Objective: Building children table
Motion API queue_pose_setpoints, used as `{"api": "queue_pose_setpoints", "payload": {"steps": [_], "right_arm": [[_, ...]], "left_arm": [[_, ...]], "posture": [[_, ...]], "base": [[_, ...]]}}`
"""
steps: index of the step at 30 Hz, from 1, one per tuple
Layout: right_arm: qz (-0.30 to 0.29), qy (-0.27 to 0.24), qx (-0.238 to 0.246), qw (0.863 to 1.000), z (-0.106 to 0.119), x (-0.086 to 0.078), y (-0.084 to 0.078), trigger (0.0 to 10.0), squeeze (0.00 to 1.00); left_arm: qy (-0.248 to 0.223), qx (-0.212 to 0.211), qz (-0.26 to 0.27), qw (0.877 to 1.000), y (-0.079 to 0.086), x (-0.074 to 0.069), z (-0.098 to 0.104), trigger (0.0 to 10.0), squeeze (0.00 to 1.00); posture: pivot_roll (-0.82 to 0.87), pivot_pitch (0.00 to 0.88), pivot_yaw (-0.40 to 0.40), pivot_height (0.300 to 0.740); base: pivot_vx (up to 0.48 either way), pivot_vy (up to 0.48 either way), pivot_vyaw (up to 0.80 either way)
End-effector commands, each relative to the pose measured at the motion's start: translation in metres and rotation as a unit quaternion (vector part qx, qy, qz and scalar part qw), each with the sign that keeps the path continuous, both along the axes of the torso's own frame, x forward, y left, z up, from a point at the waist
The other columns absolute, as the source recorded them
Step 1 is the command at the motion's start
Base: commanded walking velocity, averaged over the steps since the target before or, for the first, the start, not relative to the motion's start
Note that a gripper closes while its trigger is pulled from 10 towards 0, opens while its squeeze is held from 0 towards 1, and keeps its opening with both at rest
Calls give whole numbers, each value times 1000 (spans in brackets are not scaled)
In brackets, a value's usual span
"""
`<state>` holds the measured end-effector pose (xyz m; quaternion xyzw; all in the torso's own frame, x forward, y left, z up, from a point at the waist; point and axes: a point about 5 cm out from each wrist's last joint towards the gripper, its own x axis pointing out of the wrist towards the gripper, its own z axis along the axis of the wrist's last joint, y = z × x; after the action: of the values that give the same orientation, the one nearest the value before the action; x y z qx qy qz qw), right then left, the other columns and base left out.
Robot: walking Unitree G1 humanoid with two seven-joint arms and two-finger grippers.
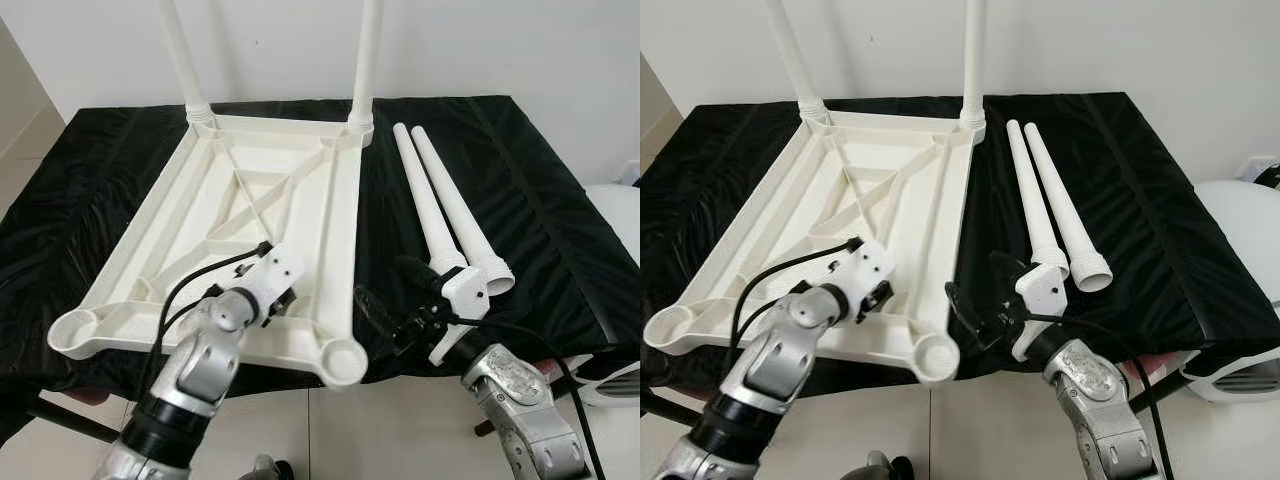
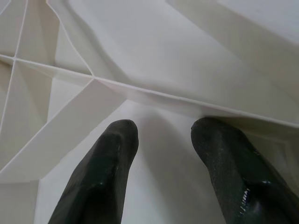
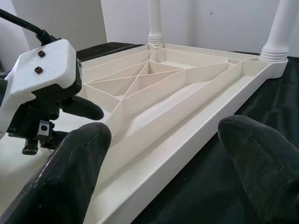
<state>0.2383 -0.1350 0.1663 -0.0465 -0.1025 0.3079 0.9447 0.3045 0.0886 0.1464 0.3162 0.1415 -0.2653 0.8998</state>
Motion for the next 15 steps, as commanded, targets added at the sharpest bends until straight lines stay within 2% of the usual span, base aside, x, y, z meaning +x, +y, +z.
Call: {"api": "queue_pose_setpoints", "payload": {"steps": [1,3,15], "right_arm": [[0,-5,4,1000,4,0,2,10000,0],[-2,-8,7,1000,6,1,3,10000,0],[-12,-16,14,1000,11,4,3,10000,0]], "left_arm": [[20,-10,-14,1000,-12,1,-8,10000,0],[8,-13,9,1000,-13,10,-4,10000,0],[-18,2,56,998,-2,28,-4,10000,0]], "posture": [[-61,134,47,740],[-62,133,48,740],[-65,133,50,740]], "base": [[0,0,0],[0,0,0],[0,0,0]]}}
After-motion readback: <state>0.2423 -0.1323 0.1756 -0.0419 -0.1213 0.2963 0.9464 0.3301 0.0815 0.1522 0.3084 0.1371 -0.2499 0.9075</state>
